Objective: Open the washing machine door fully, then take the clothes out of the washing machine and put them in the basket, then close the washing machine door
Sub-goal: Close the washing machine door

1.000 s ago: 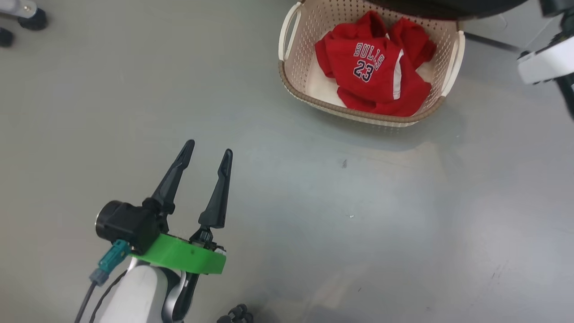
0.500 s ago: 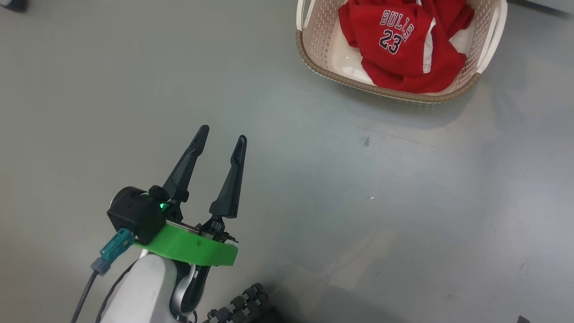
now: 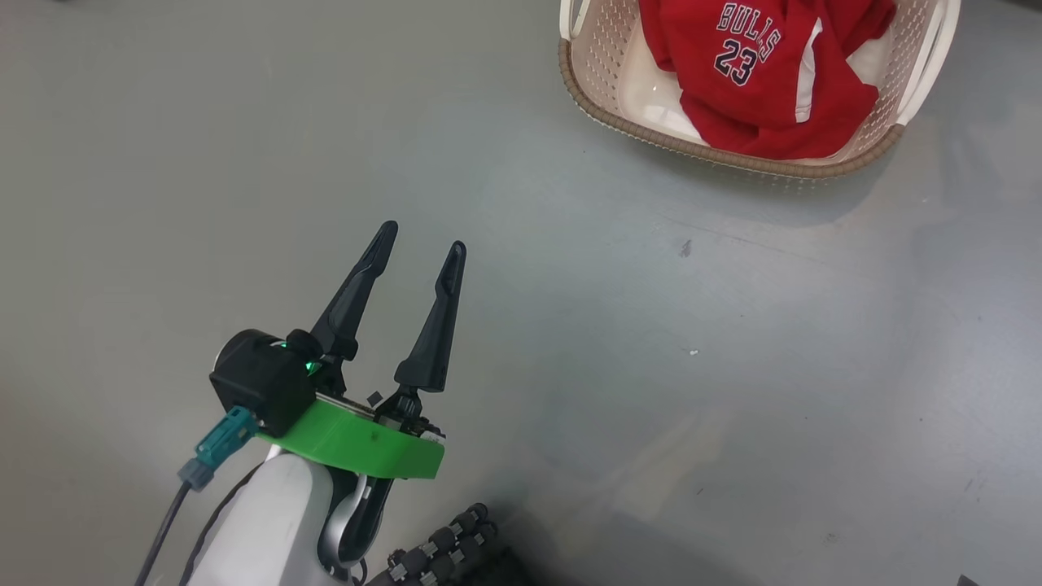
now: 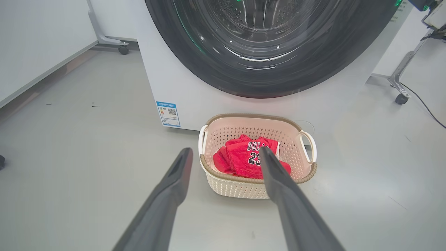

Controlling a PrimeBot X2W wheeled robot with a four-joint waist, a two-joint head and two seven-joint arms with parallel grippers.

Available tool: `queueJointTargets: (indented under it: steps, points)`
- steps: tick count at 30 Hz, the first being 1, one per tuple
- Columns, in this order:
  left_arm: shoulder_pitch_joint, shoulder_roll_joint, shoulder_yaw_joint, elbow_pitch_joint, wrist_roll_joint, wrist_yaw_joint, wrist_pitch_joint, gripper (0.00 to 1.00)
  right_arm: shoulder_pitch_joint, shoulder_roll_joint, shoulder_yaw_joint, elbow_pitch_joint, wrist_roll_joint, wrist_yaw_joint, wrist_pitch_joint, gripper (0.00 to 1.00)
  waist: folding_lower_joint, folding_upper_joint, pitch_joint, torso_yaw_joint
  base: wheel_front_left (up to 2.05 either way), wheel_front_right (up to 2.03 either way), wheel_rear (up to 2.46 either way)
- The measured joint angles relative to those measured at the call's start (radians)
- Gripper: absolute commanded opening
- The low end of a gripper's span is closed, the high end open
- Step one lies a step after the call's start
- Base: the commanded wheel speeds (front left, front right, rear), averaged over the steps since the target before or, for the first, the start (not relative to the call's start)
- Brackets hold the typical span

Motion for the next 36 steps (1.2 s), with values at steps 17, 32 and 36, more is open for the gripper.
queueJointTargets:
  steps: [17, 32, 36]
  points:
    - [-0.029, -0.001, -0.015, 0.003, 0.0, 0.002, 0.0, 1.0, -0.06, 0.012, 0.028, 0.03, -0.016, 0.003, -0.008, 0.0, 0.0, 0.0, 0.032, -0.016, 0.0, 0.0, 0.0]
    - [-0.044, -0.002, 0.008, 0.066, 0.025, 0.007, 0.0, 1.0, 0.077, 0.047, 0.034, 0.17, -0.012, 0.0, -0.115, 0.0, 0.0, 0.0, -0.057, -0.03, 0.0, 0.0, 0.0]
    - [-0.044, -0.002, 0.037, 0.091, 0.053, 0.007, 0.0, 1.0, 0.146, 0.076, 0.037, 0.194, -0.003, -0.002, -0.125, 0.0, 0.0, 0.0, -0.102, -0.049, 0.0, 0.0, 0.0]
